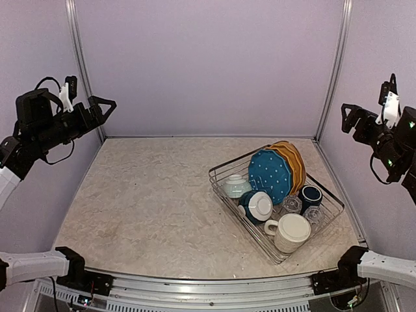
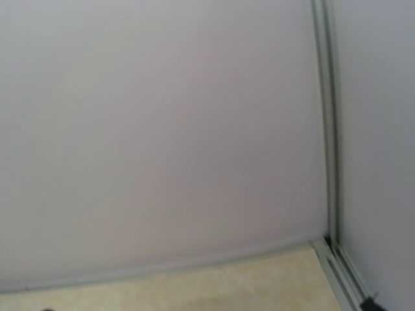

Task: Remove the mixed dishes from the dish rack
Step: Grab the plate from the dish rack.

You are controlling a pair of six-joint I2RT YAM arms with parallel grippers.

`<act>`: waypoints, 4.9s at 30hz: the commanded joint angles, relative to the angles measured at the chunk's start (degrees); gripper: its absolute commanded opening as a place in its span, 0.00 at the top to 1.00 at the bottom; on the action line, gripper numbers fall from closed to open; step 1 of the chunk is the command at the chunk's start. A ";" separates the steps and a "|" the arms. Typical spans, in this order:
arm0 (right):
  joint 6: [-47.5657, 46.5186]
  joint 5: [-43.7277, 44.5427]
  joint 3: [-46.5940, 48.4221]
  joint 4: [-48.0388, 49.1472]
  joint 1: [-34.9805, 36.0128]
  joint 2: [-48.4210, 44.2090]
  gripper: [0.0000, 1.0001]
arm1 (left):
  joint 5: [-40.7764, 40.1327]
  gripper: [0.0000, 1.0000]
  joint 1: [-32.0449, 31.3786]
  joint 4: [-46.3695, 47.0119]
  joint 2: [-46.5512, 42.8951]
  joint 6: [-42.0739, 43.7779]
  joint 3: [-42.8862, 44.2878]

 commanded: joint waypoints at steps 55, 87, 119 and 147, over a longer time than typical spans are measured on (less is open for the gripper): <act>10.54 -4.34 13.34 -30.20 8.70 50.01 0.35 | 5.26 0.01 -4.62 0.17 8.67 4.75 4.97; 6.89 4.78 13.60 -24.35 8.68 59.30 0.55 | 7.11 0.01 -4.66 -0.38 10.20 3.87 5.56; 3.03 2.77 16.61 -21.60 9.92 53.87 1.00 | 7.90 0.01 -4.67 -0.78 13.32 2.63 5.85; 3.40 5.77 21.45 -24.14 11.20 42.37 1.00 | 9.15 0.01 -3.64 -1.07 14.16 1.77 6.20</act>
